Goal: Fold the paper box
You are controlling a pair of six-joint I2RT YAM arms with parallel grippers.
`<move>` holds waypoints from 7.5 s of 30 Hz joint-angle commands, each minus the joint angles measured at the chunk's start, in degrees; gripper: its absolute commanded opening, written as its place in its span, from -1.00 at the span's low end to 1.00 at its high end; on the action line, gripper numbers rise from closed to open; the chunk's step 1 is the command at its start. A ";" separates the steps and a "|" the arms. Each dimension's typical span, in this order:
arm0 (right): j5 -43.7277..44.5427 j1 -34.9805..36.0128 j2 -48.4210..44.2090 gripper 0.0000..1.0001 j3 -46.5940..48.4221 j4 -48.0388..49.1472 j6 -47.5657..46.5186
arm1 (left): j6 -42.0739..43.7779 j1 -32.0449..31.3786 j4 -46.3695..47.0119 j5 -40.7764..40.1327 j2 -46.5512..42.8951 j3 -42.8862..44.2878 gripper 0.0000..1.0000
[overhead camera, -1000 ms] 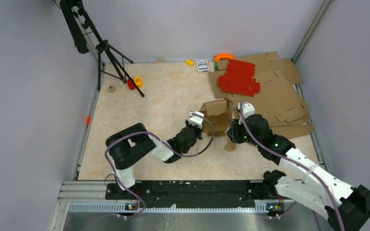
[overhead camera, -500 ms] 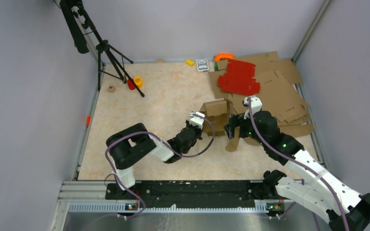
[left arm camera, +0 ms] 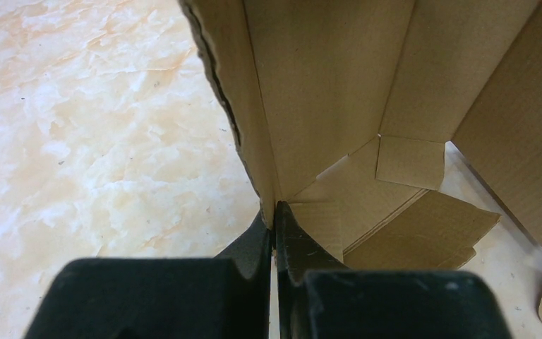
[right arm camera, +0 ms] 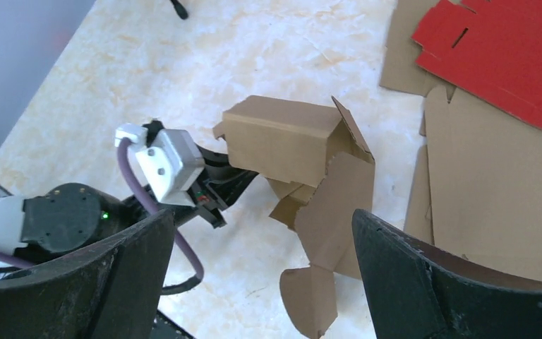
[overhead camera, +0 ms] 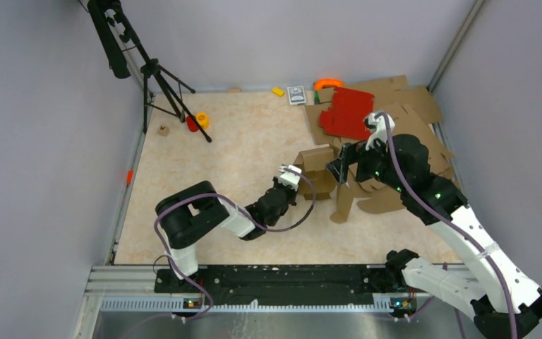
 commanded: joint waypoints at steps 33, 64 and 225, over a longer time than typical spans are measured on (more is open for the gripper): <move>-16.50 -17.79 23.50 0.54 10.96 5.41 6.44 | 1.80 -1.02 1.93 0.21 -0.53 -0.26 -1.00; -24.62 -17.78 24.02 0.94 -0.11 13.11 6.24 | 2.43 -1.35 1.87 1.03 0.30 0.44 -1.00; -30.55 -17.96 16.02 0.91 -12.85 18.63 8.46 | -8.58 17.81 -18.15 45.49 -27.97 -2.09 0.67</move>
